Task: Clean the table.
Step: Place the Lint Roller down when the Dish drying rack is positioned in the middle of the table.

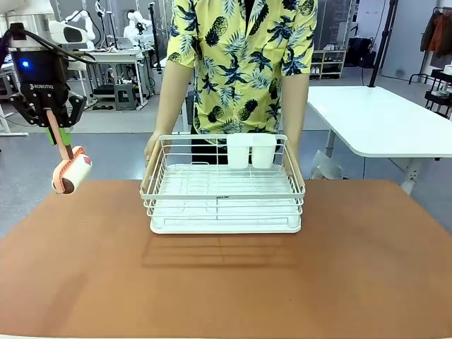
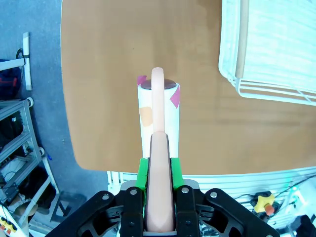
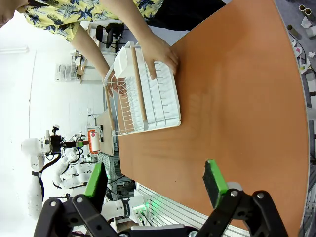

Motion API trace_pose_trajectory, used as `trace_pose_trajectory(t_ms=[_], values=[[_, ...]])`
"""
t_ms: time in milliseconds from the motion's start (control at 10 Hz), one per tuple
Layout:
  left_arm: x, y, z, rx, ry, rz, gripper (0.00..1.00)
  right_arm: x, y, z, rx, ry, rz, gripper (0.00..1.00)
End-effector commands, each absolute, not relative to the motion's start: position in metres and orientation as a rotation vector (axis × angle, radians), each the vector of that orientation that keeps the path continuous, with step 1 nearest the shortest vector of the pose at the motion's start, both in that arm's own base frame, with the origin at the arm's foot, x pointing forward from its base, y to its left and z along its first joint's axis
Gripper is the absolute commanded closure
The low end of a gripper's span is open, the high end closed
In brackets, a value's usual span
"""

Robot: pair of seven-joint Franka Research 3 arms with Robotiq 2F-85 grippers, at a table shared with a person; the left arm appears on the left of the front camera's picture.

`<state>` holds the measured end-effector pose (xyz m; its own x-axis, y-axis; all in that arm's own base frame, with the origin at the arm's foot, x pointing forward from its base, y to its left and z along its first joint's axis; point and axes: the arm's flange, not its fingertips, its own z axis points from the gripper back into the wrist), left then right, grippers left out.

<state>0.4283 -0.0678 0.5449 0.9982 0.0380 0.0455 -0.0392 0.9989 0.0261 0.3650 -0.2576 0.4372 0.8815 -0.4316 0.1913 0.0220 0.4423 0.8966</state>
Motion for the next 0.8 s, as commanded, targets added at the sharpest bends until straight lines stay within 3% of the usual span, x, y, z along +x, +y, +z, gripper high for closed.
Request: trace_pose_trajectory(t_ms=[0,700], values=[[0.4280,-0.0658,0.5506,0.026,-0.036,0.042,0.79,0.3646,-0.2568,0.4388,1.101,-0.446,-0.280,0.00],[0.4280,-0.0658,0.5506,0.026,-0.036,0.042,0.79,0.3646,-0.2568,0.4388,1.101,-0.446,-0.280,0.00]])
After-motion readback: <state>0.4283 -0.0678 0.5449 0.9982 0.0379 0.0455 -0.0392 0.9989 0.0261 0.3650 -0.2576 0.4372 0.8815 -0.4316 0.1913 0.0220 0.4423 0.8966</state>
